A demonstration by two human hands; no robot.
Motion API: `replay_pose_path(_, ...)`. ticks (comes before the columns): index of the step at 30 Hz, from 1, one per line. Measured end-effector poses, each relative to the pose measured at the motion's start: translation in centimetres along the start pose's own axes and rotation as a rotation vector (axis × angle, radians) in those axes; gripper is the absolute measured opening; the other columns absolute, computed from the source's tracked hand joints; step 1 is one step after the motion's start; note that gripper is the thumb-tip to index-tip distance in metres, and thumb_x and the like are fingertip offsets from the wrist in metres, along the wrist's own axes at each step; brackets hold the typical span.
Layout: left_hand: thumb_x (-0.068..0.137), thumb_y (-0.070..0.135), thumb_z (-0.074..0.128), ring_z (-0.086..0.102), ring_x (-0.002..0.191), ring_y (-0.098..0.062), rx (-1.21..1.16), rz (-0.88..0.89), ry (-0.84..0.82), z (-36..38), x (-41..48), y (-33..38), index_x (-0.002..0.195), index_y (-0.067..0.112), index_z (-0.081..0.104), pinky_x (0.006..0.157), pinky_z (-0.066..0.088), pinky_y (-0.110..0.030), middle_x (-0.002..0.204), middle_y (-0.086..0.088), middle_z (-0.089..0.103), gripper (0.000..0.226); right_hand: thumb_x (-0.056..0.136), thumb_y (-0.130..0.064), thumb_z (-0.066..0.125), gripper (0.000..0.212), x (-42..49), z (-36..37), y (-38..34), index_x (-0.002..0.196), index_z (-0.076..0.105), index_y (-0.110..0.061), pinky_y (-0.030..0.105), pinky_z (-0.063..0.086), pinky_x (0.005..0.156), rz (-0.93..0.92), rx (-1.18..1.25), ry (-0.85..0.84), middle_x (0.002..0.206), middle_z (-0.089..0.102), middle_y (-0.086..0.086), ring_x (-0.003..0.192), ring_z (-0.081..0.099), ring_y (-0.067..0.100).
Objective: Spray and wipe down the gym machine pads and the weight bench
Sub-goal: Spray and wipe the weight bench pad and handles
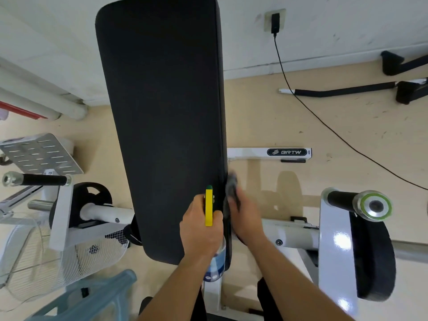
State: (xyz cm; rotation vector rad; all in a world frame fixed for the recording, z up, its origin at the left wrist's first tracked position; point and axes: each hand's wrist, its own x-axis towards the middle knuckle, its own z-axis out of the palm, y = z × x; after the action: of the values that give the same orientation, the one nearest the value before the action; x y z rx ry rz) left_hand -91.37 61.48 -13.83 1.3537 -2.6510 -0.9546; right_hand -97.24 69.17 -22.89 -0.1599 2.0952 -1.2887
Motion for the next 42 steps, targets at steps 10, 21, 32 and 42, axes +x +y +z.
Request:
replay_pose_path(10,0.086,0.014,0.063,0.056,0.058,-0.016,-0.056,0.035,-0.001,-2.5,0.8,-1.7,0.085,0.023,0.058,0.057,0.043,-0.026,0.066,0.003,0.058,0.011,0.1,-0.015,0.052,0.095,1.6,4.3,-1.4,0.15,-0.022,-0.048,0.04,0.056,0.084,-0.3,-0.337,0.215,0.166,0.01,0.01,0.123,0.054,0.033)
replay_pose_path(21,0.078,0.025,0.056,0.054,0.06,-0.017,-0.108,0.315,-0.157,-4.4,2.3,-4.1,0.089,0.027,0.057,0.062,0.049,-0.038,0.069,0.003,0.057,0.011,0.093,-0.006,0.057,0.071,-5.4,7.7,3.9,0.152,0.032,-0.035,0.04,0.06,0.077,-0.31,-0.251,0.383,0.166,0.014,0.009,0.118,0.06,0.039)
replay_pose_path(32,0.079,0.022,0.057,0.053,0.06,-0.016,-0.014,0.38,-0.203,-5.3,1.1,-9.3,0.091,0.026,0.055,0.06,0.048,-0.038,0.069,0.006,0.054,0.013,0.092,-0.004,0.058,0.051,-3.2,9.8,3.7,0.142,0.055,-0.017,0.041,0.053,0.096,-0.439,-0.398,0.506,0.162,0.025,0.014,0.14,0.041,0.036)
replay_pose_path(42,0.086,0.02,0.061,0.051,0.061,-0.016,0.094,0.239,-0.264,0.0,-4.6,-9.3,0.083,0.029,0.045,0.057,0.042,-0.032,0.069,0.005,0.05,0.019,0.09,-0.022,0.053,0.037,-13.9,7.6,13.1,0.123,0.069,-0.019,0.032,0.059,0.067,-0.328,-0.302,0.076,0.145,0.05,-0.004,0.081,0.072,0.028)
